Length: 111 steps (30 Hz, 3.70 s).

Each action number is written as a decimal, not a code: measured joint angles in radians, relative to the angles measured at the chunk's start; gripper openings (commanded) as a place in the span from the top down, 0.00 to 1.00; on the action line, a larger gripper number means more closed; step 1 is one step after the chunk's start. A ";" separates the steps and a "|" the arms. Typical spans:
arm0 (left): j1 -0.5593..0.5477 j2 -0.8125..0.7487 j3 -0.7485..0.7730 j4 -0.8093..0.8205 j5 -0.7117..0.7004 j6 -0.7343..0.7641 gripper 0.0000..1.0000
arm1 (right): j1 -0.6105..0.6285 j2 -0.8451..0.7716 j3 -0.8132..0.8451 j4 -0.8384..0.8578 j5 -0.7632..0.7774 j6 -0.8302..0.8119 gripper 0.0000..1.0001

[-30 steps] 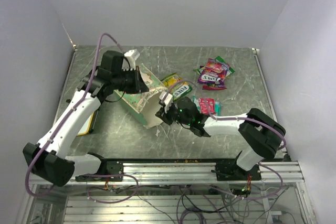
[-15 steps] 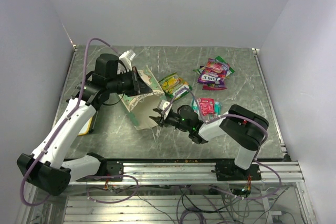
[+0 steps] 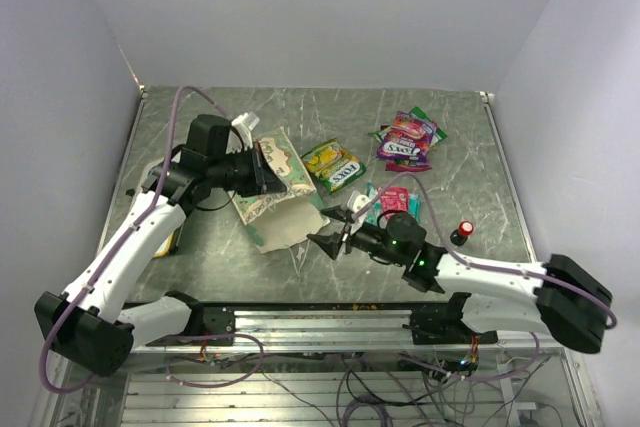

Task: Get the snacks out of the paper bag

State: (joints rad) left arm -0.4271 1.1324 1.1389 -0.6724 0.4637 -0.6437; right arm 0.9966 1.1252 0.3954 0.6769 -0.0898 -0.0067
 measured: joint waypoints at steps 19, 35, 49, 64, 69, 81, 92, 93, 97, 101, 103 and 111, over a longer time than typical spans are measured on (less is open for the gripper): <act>-0.167 0.178 0.313 -0.072 -0.158 0.030 0.93 | -0.233 -0.005 0.106 -0.494 0.128 0.149 0.34; -0.274 0.072 0.030 -0.159 -0.312 0.040 0.93 | -0.238 -0.076 0.081 -0.510 0.095 0.156 0.35; -0.185 0.011 -0.096 -0.079 -0.269 -0.037 0.93 | -0.155 -0.148 -0.005 -0.357 -0.079 -0.097 0.35; -0.185 0.053 0.066 -0.088 -0.230 -0.015 0.93 | 0.032 0.466 0.096 0.210 -0.082 -0.608 0.68; -0.185 0.057 0.129 -0.100 -0.225 -0.010 0.93 | 0.051 0.716 0.190 0.444 -0.005 -0.597 0.68; -0.185 0.070 0.200 -0.122 -0.166 0.052 0.93 | 0.036 1.027 0.410 0.679 0.171 -0.513 0.66; -0.185 0.088 0.238 -0.126 -0.072 0.102 0.93 | 0.029 1.191 0.545 0.745 0.268 -0.404 0.57; -0.185 0.091 0.243 -0.126 -0.064 0.106 0.93 | 0.029 1.194 0.555 0.748 0.277 -0.394 0.56; -0.185 0.095 0.249 -0.127 -0.031 0.117 0.93 | 0.027 1.195 0.597 0.757 0.285 -0.357 0.51; -0.185 0.095 0.248 -0.124 0.005 0.121 0.93 | 0.026 1.195 0.631 0.761 0.272 -0.319 0.45; -0.185 0.095 0.245 -0.116 0.022 0.117 0.93 | 0.026 1.195 0.637 0.755 0.257 -0.309 0.45; -0.185 0.113 0.222 -0.133 0.013 0.108 0.93 | 0.040 1.116 0.494 0.676 0.121 -0.279 0.44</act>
State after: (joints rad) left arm -0.6121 1.2453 1.3609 -0.8051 0.4770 -0.5362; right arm 1.0363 2.2410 0.8898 1.3529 0.0311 -0.2859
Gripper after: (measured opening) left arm 0.075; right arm 0.553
